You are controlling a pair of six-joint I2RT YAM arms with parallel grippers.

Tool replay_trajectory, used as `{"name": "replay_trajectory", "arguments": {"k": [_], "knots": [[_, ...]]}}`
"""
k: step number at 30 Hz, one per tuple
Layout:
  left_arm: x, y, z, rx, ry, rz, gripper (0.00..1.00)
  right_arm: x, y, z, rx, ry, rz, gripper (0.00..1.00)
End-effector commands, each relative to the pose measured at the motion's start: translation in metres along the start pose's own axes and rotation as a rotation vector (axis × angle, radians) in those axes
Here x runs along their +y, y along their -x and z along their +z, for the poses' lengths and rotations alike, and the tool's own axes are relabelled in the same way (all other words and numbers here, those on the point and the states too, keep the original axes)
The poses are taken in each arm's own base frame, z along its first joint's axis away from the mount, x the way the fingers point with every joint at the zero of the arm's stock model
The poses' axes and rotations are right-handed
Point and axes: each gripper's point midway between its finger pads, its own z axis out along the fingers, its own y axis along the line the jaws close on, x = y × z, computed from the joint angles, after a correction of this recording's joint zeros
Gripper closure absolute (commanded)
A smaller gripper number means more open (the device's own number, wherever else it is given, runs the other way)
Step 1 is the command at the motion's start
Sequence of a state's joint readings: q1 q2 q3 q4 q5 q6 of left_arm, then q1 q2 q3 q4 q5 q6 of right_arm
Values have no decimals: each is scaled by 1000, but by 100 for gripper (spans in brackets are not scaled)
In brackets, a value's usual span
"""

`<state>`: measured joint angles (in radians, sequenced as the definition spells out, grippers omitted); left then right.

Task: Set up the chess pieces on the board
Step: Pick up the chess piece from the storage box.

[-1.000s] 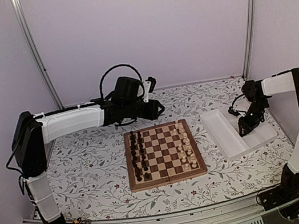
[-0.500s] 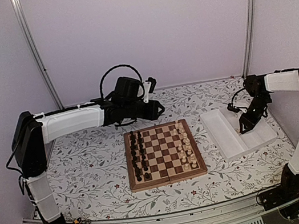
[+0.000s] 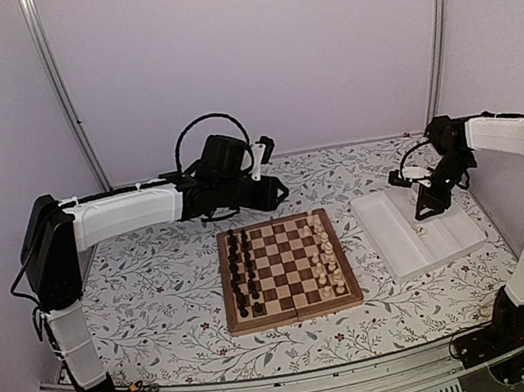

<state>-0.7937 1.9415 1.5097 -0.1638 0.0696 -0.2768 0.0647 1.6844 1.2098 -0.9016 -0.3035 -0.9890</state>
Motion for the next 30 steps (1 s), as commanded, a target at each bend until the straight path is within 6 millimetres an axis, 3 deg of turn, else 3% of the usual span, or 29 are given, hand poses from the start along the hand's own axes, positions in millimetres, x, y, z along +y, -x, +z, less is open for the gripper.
{"name": "replay_trajectory", "arguments": {"k": [1, 15, 21, 26, 30], "knots": [[-3, 1, -8, 0, 7, 20, 62, 4, -9, 15, 29, 43, -90, 63], [-7, -4, -2, 13, -8, 20, 62, 12, -44, 58, 111, 58, -67, 63], [-8, -6, -2, 18, -12, 14, 62, 21, -59, 68, 145, 72, -54, 69], [-13, -5, -2, 14, -22, 17, 62, 25, -56, 67, 118, 76, -39, 73], [-16, -5, -1, 14, -27, 20, 62, 23, -45, 59, 70, 50, -46, 68]]}}
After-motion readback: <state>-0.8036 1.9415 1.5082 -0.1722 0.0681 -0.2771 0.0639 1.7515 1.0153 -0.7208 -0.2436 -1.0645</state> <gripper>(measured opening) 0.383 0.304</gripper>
